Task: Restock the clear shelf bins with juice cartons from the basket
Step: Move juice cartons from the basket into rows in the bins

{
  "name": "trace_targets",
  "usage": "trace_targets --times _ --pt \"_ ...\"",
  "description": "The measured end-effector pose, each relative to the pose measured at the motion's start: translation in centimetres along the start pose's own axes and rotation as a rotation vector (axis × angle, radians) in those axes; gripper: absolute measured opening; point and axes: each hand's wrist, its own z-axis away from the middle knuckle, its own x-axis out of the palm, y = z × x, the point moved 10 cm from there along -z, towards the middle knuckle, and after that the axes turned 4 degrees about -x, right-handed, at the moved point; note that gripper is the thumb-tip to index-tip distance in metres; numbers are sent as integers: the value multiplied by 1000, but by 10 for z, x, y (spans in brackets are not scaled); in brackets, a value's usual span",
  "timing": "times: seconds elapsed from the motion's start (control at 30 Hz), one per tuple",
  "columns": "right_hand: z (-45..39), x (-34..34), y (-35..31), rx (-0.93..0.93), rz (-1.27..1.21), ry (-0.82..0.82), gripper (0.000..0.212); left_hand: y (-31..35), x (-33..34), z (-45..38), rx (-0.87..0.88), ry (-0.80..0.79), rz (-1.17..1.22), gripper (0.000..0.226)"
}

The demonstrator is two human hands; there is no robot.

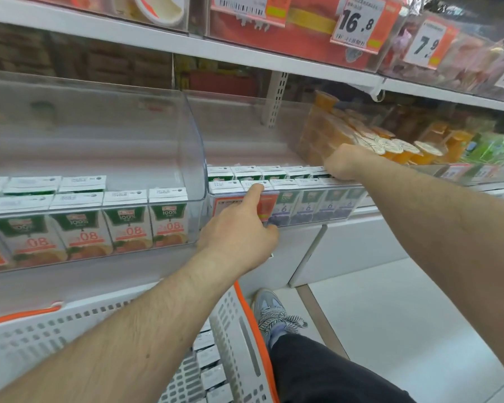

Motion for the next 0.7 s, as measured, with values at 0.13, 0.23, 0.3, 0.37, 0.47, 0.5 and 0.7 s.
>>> trace_targets --times 0.13,0.23,0.3,0.37,0.47,0.5,0.7 --pt "9 2 -12 -12 44 -82 42 1 -1 0 -5 -9 19 61" --pt "5 7 -5 49 -71 -140 44 2 -1 0 -10 -25 42 57" --pt "3 8 -1 52 -153 -159 56 2 0 0 -16 -33 51 56" --pt "2 8 5 91 -182 -153 69 1 0 -1 -33 -41 62 56" --pt "3 11 8 107 -55 -198 79 -1 2 -2 -63 -72 102 55" --pt "3 8 8 104 32 -183 81 -2 4 -3 -77 -86 126 56" --pt "-10 9 -38 -103 -101 -188 89 -3 -2 -10 -134 -108 358 48"
